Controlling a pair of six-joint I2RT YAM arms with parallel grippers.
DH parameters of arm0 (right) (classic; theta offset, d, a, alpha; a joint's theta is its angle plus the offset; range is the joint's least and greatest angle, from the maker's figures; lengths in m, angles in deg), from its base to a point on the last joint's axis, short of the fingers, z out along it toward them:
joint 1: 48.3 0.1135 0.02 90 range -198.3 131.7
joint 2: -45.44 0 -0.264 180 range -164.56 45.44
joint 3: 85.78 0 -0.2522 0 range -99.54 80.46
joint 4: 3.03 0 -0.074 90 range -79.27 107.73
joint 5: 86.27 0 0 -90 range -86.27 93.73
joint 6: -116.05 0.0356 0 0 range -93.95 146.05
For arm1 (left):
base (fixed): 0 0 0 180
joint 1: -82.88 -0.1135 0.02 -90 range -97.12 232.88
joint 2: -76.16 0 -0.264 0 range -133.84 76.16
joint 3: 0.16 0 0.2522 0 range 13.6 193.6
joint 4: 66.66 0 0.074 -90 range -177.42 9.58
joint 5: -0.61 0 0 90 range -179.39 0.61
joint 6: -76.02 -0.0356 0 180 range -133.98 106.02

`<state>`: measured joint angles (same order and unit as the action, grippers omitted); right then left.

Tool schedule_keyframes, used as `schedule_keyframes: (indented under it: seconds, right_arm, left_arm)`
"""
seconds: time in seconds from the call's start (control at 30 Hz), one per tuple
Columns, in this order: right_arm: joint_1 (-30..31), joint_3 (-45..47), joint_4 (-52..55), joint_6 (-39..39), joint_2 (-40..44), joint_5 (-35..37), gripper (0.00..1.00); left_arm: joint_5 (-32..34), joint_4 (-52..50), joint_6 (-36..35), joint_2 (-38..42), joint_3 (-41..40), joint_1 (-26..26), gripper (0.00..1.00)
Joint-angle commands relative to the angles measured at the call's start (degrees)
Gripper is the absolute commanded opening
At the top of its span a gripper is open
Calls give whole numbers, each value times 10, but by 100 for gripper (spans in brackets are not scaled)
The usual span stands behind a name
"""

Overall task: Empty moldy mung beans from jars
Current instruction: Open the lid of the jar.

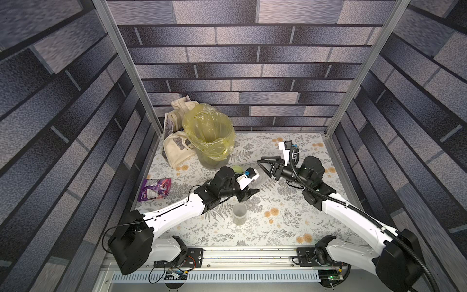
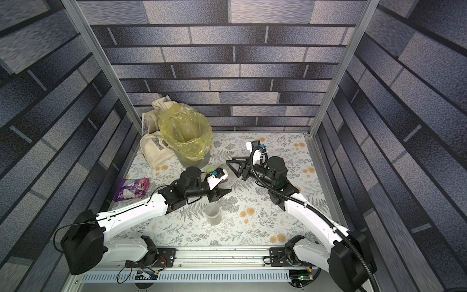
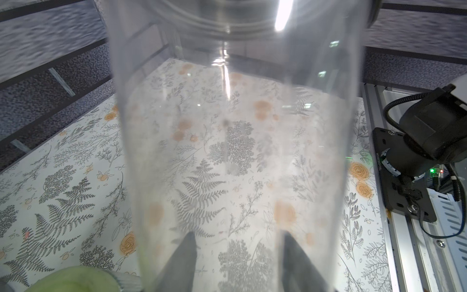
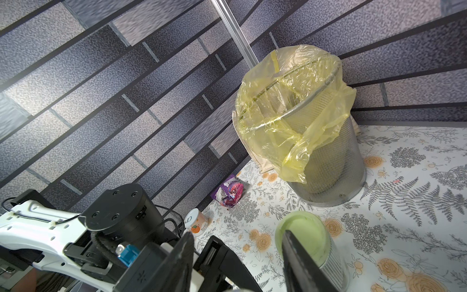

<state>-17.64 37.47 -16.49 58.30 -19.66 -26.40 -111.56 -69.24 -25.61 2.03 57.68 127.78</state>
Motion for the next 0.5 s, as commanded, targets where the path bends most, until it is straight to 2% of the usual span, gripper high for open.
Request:
schedule_keyframes:
  seconds: [0.0, 0.17, 0.3, 0.47]
  right_arm:
    - [-4, -3, -41, 12, -9, -25, 52]
    - [-4, -4, -36, 11, -11, -22, 51]
    - [-4, -13, -31, 12, -19, -40, 56]
    - [-4, -17, -30, 11, -26, -44, 57]
  left_arm:
    - [17, 12, 5, 10, -2, -3, 52]
    - [36, 21, 17, 4, -2, -5, 52]
    - [53, 41, 34, 3, -6, -9, 51]
    - [63, 66, 57, 3, -13, -14, 50]
